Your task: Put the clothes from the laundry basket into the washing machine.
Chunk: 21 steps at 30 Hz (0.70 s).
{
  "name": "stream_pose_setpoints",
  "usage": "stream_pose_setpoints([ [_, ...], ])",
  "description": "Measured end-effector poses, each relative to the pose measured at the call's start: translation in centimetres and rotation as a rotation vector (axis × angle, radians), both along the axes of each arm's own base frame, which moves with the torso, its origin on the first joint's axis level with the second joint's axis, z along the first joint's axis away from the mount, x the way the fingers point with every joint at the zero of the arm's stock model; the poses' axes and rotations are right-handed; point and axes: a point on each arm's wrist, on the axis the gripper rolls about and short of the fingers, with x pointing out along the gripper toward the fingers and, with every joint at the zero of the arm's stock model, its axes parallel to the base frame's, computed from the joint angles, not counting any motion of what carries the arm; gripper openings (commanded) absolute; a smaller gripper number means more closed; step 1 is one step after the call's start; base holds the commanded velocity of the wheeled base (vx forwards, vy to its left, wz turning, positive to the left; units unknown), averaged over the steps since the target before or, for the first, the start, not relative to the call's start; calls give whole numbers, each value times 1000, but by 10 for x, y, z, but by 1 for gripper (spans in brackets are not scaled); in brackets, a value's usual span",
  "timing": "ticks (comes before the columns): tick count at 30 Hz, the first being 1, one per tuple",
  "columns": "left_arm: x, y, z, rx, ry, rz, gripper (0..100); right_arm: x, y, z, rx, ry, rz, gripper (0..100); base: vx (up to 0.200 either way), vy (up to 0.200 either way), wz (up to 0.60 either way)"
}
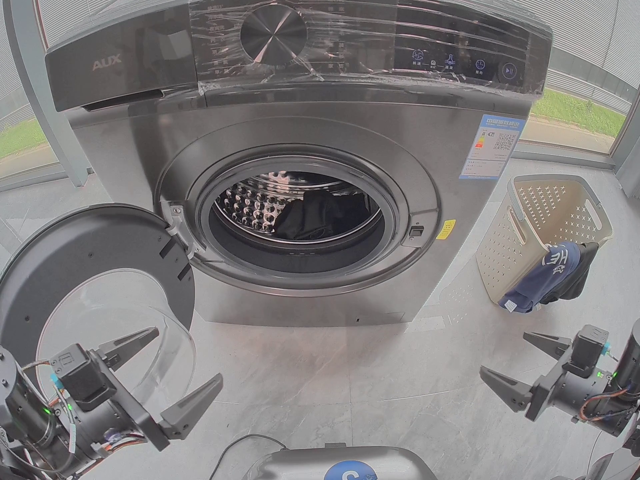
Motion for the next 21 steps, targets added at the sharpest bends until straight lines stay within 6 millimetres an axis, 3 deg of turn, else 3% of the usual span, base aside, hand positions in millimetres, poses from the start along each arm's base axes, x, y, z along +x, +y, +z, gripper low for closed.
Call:
stream_pose_setpoints([
  [3, -9, 13, 0, 15, 14, 22, 100, -15, -15, 2, -18, 18, -28, 100, 0, 0, 0],
  [6, -19, 26, -1, 29, 28, 49, 100, -30, -30, 4, -24, 13, -65, 100, -200, 0, 0],
  [15, -62, 69, -10, 7, 9, 132, 100, -77, -67, 0, -9, -55, -211, 100, 0, 0, 0],
  [21, -91, 86, -27, -7, -15, 220, 100, -109, -81, -15, 8, -106, -304, 100, 0, -200, 0],
])
